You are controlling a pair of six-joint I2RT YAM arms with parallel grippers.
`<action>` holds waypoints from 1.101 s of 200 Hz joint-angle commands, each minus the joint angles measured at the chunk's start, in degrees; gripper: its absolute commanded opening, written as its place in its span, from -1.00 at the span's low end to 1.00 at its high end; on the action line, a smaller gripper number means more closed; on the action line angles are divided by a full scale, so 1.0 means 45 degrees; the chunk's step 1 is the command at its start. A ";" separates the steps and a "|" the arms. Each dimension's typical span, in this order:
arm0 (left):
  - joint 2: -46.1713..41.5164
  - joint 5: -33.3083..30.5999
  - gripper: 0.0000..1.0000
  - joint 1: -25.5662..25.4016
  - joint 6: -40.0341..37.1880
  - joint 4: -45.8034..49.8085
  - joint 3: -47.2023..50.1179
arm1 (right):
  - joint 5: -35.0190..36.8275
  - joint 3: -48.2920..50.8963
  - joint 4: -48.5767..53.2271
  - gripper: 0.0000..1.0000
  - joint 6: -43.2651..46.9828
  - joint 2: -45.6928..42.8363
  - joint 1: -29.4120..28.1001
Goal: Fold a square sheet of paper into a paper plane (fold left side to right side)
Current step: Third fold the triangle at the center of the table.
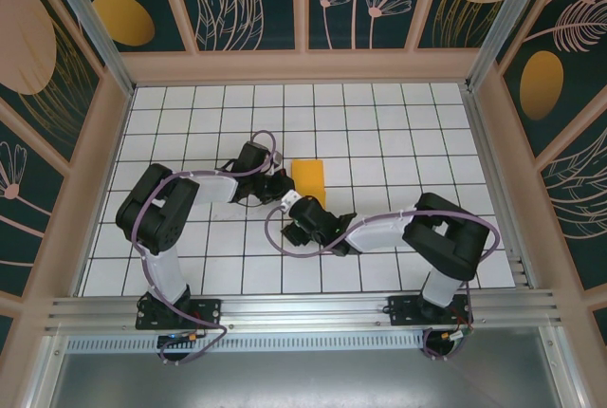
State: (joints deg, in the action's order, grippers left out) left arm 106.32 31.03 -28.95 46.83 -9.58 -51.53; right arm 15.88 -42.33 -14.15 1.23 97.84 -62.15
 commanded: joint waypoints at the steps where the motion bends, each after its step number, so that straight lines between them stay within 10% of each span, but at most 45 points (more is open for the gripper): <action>1: -0.0405 0.0036 -0.86 -0.0071 -0.0031 0.0180 0.0024 | 0.0753 -0.0547 -0.0119 0.43 0.0516 0.0354 -0.0095; 74: -0.0341 -0.0006 -0.87 -0.0071 -0.0132 0.0361 -0.0070 | 0.0852 -0.0675 0.0055 -0.20 0.0682 -0.0028 -0.0094; 120: -0.0363 -0.0046 -0.85 -0.0071 -0.0265 0.0545 -0.0151 | 0.0478 -0.0592 0.0256 -0.92 0.0719 -0.0364 -0.0005; 220: -0.1393 -0.0444 -0.24 0.0401 -0.1356 0.1993 -0.0341 | -0.1871 -0.0321 0.0711 -1.00 0.0186 -0.0790 0.0710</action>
State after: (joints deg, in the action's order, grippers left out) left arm 103.61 29.98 -28.53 43.68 -4.73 -51.55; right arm 11.31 -44.25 -12.40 3.73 96.55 -59.61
